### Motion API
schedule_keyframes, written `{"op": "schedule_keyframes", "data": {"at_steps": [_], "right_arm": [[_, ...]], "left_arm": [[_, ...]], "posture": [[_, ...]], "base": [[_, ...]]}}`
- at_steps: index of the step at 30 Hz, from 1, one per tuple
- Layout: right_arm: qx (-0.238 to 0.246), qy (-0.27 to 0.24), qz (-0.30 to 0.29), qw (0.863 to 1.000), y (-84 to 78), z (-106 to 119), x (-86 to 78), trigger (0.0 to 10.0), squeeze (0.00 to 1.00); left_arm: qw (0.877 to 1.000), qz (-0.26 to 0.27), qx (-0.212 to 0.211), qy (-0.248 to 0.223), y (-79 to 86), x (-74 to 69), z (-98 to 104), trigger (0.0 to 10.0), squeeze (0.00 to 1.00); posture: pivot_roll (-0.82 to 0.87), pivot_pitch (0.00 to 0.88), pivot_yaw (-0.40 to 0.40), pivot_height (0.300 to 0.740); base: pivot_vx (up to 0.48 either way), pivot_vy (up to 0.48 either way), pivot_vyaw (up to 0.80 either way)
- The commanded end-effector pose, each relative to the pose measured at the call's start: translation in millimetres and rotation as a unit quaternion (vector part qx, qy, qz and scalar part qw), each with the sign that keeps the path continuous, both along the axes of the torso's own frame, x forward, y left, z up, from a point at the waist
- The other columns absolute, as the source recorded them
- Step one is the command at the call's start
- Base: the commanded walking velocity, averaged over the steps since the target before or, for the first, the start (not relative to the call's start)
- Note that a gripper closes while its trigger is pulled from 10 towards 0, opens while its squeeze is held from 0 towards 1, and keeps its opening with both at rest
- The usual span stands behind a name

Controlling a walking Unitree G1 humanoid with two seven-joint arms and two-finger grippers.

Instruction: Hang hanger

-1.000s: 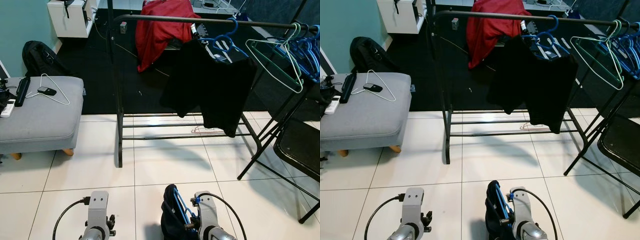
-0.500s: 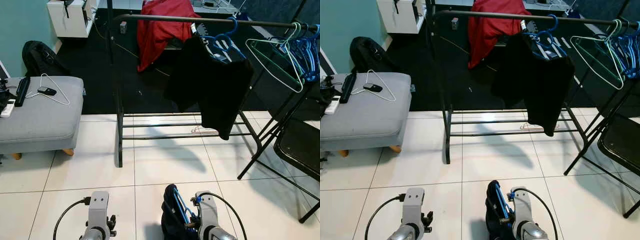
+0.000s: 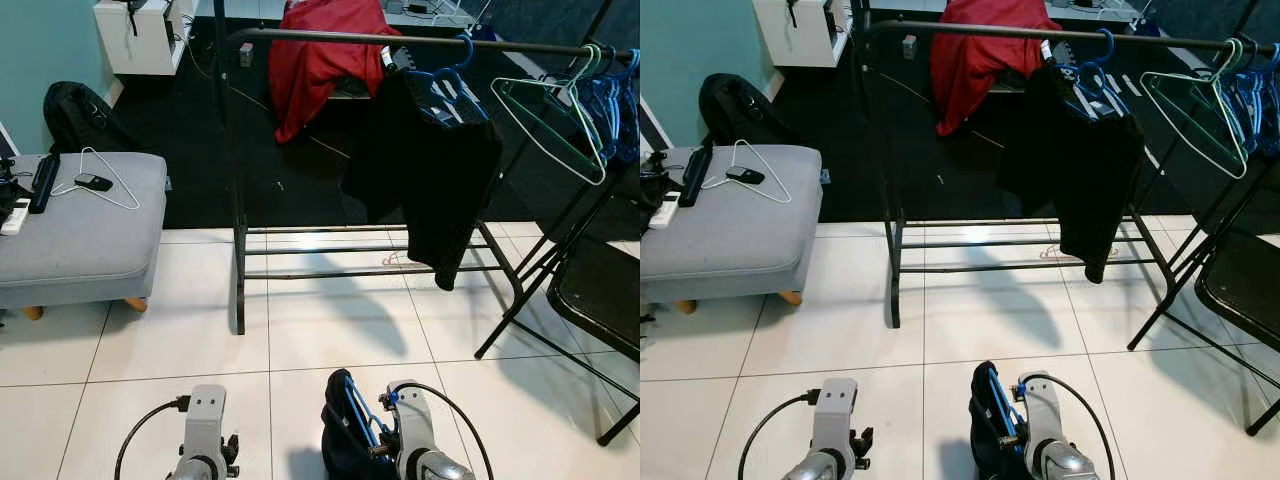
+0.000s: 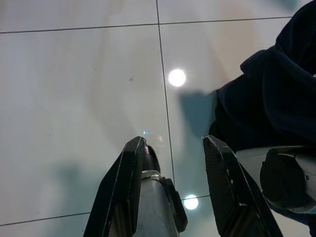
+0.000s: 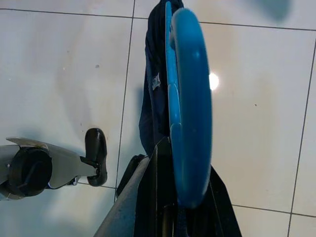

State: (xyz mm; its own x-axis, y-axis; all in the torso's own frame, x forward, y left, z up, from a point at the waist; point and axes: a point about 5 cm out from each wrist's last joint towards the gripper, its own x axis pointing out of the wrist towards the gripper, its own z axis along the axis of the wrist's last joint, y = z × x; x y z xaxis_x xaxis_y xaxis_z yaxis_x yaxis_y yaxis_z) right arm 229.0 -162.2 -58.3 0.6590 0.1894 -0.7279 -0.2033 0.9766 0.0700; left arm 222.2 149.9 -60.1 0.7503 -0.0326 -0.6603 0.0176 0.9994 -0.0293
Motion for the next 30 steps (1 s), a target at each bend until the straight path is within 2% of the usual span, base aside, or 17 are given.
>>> {"op": "schedule_keyframes", "data": {"at_steps": [1,7,24,30], "right_arm": [[-0.002,0.012,0.007,1.000,-1.2,-3,-3.6,10.0,0.00],[-0.003,0.011,0.003,1.000,-1.5,-2,-3.5,10.0,0.00],[-0.006,0.012,0.000,1.000,-3.1,-1,-1.5,10.0,0.00],[-0.011,-0.004,-0.011,1.000,-5.3,4,7.0,10.0,0.00]], "left_arm": [[1.000,-0.012,-0.001,0.011,-4.9,-4.7,-3,10.0,0.03],[1.000,0.007,-0.013,0.007,-2.0,-4.3,-3,10.0,0.02],[0.999,0.003,-0.003,0.033,3.9,-12.0,-9,10.0,0.01],[0.999,0.004,0.000,0.035,1.5,-12.4,-10,10.0,0.01]], "posture": [[-0.12,0.143,-0.071,0.740],[-0.12,0.151,-0.059,0.740],[-0.12,0.136,-0.066,0.740],[-0.12,0.118,-0.069,0.740]], "base": [[0.000,0.000,0.00],[0.000,0.000,0.00],[0.000,0.000,0.00],[0.000,0.000,0.00]]}}
